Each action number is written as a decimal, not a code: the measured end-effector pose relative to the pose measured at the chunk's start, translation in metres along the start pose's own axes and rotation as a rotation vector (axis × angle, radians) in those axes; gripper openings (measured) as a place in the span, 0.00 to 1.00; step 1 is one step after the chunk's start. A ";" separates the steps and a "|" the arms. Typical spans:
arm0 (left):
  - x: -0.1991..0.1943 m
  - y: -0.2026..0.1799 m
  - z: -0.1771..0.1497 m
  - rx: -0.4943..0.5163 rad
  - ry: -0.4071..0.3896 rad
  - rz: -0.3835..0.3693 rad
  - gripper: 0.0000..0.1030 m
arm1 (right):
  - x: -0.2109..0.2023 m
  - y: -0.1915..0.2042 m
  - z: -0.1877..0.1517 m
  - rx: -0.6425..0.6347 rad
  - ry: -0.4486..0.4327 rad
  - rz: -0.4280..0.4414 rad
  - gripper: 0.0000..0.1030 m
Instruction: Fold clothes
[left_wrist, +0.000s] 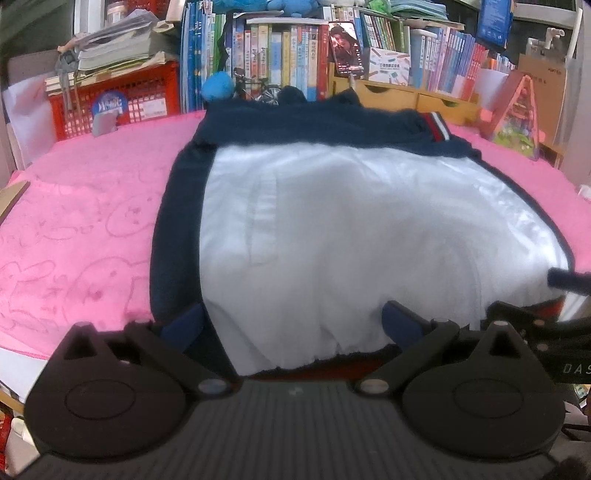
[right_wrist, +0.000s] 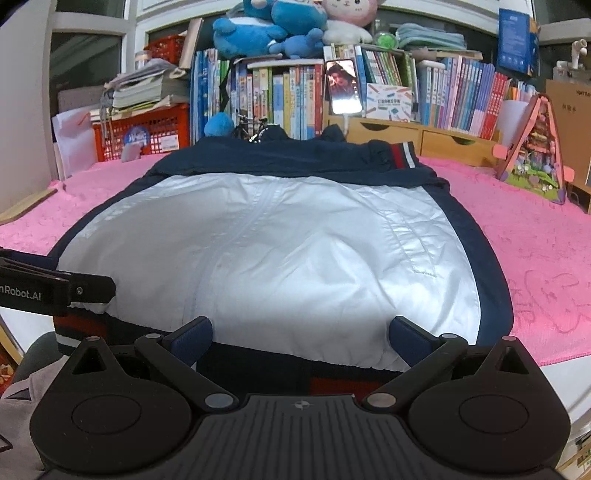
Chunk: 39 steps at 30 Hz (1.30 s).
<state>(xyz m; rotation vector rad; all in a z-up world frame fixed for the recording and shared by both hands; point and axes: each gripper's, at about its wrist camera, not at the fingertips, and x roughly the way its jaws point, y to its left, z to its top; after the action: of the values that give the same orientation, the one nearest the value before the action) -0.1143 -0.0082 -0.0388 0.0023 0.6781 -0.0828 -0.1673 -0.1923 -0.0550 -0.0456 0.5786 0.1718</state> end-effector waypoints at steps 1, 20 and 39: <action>0.000 0.000 0.000 0.001 0.000 0.001 1.00 | 0.000 0.001 0.000 -0.004 0.001 -0.001 1.00; -0.049 0.100 0.008 -0.203 -0.080 -0.184 1.00 | -0.045 -0.090 -0.014 0.005 -0.097 -0.015 1.00; 0.016 0.107 -0.040 -0.376 0.032 -0.297 0.99 | 0.020 -0.137 -0.039 0.228 0.025 0.351 0.95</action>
<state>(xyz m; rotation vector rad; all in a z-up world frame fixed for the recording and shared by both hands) -0.1185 0.0981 -0.0823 -0.4602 0.7139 -0.2394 -0.1475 -0.3273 -0.0993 0.2764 0.6248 0.4450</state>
